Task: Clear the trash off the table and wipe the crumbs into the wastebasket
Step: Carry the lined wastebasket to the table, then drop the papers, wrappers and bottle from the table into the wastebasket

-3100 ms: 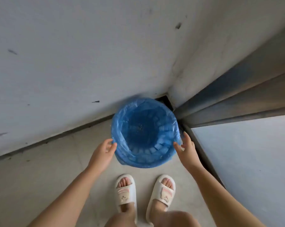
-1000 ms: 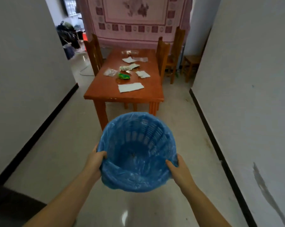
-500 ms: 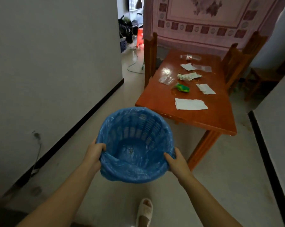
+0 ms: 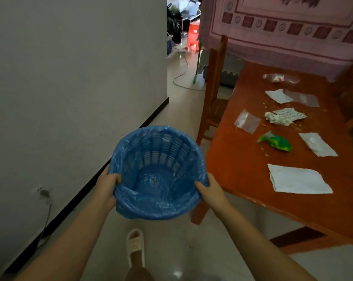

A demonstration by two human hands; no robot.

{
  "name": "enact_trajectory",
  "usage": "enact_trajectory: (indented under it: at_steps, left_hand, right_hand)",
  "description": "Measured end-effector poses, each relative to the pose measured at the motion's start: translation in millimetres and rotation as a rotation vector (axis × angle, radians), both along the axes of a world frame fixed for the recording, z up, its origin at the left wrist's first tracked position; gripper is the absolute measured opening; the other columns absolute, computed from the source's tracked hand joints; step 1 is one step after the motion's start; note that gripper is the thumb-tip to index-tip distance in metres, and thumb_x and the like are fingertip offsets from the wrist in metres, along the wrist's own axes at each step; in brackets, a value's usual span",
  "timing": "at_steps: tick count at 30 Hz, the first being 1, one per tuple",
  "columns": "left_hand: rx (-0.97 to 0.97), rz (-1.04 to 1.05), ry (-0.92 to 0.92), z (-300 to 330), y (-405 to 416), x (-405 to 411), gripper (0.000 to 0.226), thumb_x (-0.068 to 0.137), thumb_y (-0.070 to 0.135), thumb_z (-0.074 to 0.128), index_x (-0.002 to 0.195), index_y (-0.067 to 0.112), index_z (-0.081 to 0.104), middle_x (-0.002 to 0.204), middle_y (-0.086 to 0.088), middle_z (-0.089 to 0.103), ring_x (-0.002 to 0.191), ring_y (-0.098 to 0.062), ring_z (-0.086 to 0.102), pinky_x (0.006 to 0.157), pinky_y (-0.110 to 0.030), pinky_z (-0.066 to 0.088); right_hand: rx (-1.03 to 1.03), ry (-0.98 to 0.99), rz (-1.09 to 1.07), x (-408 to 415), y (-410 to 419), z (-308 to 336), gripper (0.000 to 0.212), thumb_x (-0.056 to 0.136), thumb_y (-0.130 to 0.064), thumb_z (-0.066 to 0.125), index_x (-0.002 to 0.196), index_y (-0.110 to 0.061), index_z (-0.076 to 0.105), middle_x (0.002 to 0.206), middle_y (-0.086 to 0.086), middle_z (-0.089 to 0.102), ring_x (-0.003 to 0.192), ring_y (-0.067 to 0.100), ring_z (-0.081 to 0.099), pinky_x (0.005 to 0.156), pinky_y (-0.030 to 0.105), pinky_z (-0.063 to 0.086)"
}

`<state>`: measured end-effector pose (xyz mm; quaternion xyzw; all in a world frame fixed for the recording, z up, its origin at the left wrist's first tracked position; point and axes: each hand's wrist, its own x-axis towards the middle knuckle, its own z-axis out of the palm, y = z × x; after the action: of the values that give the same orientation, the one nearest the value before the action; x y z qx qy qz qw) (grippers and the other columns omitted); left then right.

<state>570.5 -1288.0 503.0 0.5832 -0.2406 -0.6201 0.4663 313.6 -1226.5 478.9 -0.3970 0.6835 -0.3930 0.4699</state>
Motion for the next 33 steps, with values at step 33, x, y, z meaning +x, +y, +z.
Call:
enact_trajectory:
  at_steps: [33]
  left_hand:
    - [0.101,-0.83,-0.368,-33.1,-510.0,-245.2,0.069,0.074,-0.014,0.032,0.137,0.012,0.045,0.103,-0.016,0.059,0.085,-0.037,0.053,0.052,-0.033,0.051]
  right_hand:
    - [0.291,0.527,-1.23,-214.8,-203.3,-23.6,0.032,0.093,-0.014,0.047,0.125,-0.012,0.051,0.134,0.013,0.049,0.12,0.026,0.047,0.101,0.038,0.039]
